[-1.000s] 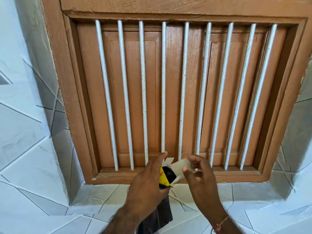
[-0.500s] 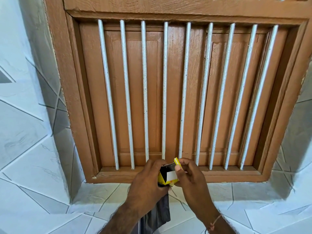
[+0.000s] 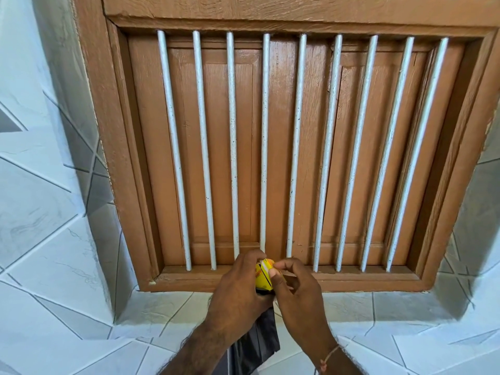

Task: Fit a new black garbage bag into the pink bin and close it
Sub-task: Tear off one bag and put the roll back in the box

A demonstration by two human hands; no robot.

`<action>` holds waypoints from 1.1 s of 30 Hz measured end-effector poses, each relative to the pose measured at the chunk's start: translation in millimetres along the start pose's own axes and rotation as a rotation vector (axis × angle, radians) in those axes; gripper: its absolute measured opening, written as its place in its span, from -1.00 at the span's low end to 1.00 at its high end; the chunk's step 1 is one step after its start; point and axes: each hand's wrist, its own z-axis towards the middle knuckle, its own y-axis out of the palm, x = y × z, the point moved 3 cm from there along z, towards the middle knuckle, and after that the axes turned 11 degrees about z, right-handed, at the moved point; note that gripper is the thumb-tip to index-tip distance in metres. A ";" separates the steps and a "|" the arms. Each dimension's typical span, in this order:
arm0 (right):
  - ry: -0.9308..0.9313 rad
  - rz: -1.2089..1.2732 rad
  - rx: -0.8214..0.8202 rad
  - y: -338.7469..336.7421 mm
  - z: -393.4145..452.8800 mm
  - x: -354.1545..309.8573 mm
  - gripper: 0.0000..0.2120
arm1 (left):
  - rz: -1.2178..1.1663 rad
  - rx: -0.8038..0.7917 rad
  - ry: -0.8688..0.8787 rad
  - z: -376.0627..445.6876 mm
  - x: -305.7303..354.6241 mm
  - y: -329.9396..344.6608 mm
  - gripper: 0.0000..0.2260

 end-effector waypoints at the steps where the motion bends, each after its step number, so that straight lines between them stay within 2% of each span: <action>1: 0.006 -0.010 0.023 0.2 -0.2 0.4 -0.93 | -0.010 -0.008 -0.015 -0.4 0.2 0.8 -0.42; 10: -0.049 -0.183 0.113 5.9 -3.5 -4.2 -0.93 | 0.013 -0.007 -0.029 -0.7 4.5 -1.0 -0.37; 19: -0.182 -0.234 0.000 7.3 -6.8 -5.6 -0.93 | -0.022 0.025 0.008 -3.1 3.2 -8.1 -0.33; 25: -0.117 -0.206 0.098 6.0 -7.5 -8.2 -0.86 | -0.068 0.000 -0.010 -3.7 10.1 -9.5 -0.35; 33: -0.069 -0.187 0.089 3.8 -1.9 -6.8 -0.91 | -0.028 -0.008 0.009 -2.9 12.0 -9.8 -0.44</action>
